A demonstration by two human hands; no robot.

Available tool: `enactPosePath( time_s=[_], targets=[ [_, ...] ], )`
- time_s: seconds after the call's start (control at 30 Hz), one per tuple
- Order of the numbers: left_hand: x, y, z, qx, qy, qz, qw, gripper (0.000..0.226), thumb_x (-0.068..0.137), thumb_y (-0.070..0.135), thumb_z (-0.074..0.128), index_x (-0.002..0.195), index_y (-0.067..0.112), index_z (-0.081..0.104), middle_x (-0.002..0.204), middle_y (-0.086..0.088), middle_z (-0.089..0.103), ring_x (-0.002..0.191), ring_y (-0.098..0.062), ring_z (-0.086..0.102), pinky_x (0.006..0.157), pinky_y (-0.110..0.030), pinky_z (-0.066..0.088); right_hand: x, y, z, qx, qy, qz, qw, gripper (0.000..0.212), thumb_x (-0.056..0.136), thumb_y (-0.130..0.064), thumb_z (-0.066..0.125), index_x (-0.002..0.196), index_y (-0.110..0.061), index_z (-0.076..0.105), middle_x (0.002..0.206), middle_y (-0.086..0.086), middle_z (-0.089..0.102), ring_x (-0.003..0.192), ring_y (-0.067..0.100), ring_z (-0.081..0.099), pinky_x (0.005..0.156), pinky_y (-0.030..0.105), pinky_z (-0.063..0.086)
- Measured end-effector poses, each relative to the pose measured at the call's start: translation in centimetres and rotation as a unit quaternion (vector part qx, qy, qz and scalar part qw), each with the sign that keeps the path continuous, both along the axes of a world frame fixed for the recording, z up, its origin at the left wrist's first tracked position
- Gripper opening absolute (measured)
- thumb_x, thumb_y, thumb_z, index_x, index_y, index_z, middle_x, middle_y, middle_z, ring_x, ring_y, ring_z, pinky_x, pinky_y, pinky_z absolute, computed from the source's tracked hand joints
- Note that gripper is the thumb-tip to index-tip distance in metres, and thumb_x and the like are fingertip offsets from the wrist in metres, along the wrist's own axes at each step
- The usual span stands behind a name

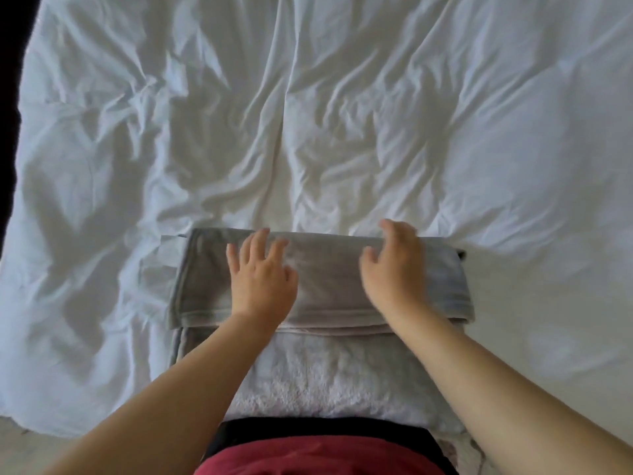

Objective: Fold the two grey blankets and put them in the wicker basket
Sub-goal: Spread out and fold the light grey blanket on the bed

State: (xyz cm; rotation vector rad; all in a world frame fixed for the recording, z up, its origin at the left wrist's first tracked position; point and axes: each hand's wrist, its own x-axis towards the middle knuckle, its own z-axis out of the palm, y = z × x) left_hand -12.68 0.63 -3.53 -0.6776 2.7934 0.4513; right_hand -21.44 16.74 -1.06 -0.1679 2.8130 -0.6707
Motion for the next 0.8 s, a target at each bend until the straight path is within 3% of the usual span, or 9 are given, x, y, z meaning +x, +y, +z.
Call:
enactPosePath(
  time_s=[0.07,0.17,0.33,0.43,0.57,0.7,0.8],
  targets=[
    [-0.5,0.0,-1.2,0.001,-0.018,-0.028,0.999,0.05,0.092,0.032,0.042,0.141,0.024,0.037,0.157,-0.008,0.02,0.147,-0.026,0.01,0.115,-0.05,-0.006,1.8,-3.9,-1.1,-0.003,-0.03,0.144,0.989,0.05,0.092,-0.023,0.05,0.14,-0.009,0.042,0.144,0.019,0.04,0.136,0.036,0.033,0.114,0.049,0.025],
    [1.2,-2.4,-4.2,-0.005,-0.074,-0.016,0.997,0.058,0.094,0.044,0.031,0.149,0.031,0.019,0.161,-0.002,0.007,0.148,-0.021,0.001,0.115,-0.046,-0.01,4.0,-5.5,-5.3,0.097,-0.085,0.281,0.951,0.06,0.098,-0.042,0.031,0.152,-0.027,0.012,0.161,0.005,0.005,0.148,0.026,0.001,0.118,0.045,-0.002],
    [5.4,-6.3,-7.8,0.021,-0.072,-0.031,0.997,0.066,0.09,0.055,0.024,0.151,0.035,0.01,0.161,0.003,0.004,0.147,-0.014,0.002,0.117,-0.034,-0.007,5.4,0.9,-10.3,0.203,-0.087,0.263,0.939,0.06,0.093,-0.055,0.002,0.143,-0.033,-0.022,0.153,-0.01,-0.026,0.145,0.011,-0.019,0.113,0.028,-0.021],
    [5.1,-5.9,-8.1,0.028,-0.06,-0.026,0.997,0.065,0.092,0.054,0.024,0.151,0.035,0.009,0.161,0.004,0.003,0.147,-0.015,0.001,0.115,-0.032,-0.009,5.4,2.3,-9.8,0.251,-0.102,0.224,0.936,0.061,0.092,-0.054,0.001,0.144,-0.029,-0.021,0.154,-0.01,-0.024,0.146,0.012,-0.015,0.114,0.028,-0.019],
    [5.2,-5.7,-5.9,0.021,-0.075,-0.012,0.997,0.064,0.094,0.05,0.025,0.152,0.034,0.003,0.161,0.001,-0.003,0.148,-0.018,-0.004,0.116,-0.035,-0.011,5.6,-0.5,-7.6,0.303,-0.125,0.178,0.928,0.065,0.097,-0.05,0.012,0.15,-0.024,-0.014,0.159,0.002,-0.019,0.147,0.021,-0.015,0.118,0.042,-0.012],
    [10.0,-6.3,-4.2,-0.013,-0.069,-0.022,0.997,0.063,0.094,0.051,0.02,0.152,0.032,0.006,0.161,-0.002,0.001,0.148,-0.019,-0.001,0.113,-0.034,-0.017,7.7,-4.5,-5.6,0.19,-0.071,0.212,0.956,0.067,0.094,-0.053,0.012,0.151,-0.025,-0.01,0.158,0.005,-0.022,0.146,0.023,-0.016,0.114,0.04,-0.017],
    [13.7,-7.1,-4.9,0.001,-0.08,-0.037,0.996,0.066,0.091,0.055,0.01,0.152,0.032,0.007,0.161,0.001,0.004,0.146,-0.012,-0.005,0.113,-0.034,-0.017,10.7,-5.0,-6.5,0.195,-0.111,0.265,0.938,0.065,0.095,-0.055,0.009,0.149,-0.03,-0.017,0.157,-0.001,-0.025,0.146,0.019,-0.02,0.114,0.037,-0.017]
  ],
)
